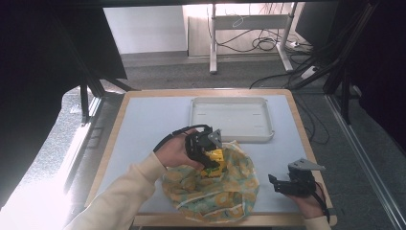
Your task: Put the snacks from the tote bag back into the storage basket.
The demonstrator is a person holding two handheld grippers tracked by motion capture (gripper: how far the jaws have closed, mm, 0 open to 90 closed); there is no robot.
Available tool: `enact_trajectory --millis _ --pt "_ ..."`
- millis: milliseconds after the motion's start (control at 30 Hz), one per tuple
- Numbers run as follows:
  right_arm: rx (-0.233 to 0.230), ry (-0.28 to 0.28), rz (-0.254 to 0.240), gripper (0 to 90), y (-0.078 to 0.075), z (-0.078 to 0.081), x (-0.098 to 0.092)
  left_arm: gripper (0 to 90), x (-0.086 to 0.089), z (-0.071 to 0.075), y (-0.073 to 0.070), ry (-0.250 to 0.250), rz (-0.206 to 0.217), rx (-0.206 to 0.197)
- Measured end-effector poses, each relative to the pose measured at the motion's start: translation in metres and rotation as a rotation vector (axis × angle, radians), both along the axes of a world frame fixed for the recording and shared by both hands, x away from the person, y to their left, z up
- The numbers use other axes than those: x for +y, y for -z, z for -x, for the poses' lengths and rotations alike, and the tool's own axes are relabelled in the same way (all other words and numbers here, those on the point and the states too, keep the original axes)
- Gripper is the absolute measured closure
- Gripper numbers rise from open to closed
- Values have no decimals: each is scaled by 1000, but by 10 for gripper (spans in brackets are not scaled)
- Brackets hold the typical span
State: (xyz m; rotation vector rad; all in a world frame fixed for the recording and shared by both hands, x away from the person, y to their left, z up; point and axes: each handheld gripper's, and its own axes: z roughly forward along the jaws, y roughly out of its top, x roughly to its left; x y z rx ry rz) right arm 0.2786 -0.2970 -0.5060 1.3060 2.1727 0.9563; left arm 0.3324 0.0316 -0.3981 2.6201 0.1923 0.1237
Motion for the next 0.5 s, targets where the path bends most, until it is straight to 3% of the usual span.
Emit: enact_trajectory --millis 500 --pt "-1 -1 -1 154 0 0 0 521 2 -4 -16 -8 10 -13"
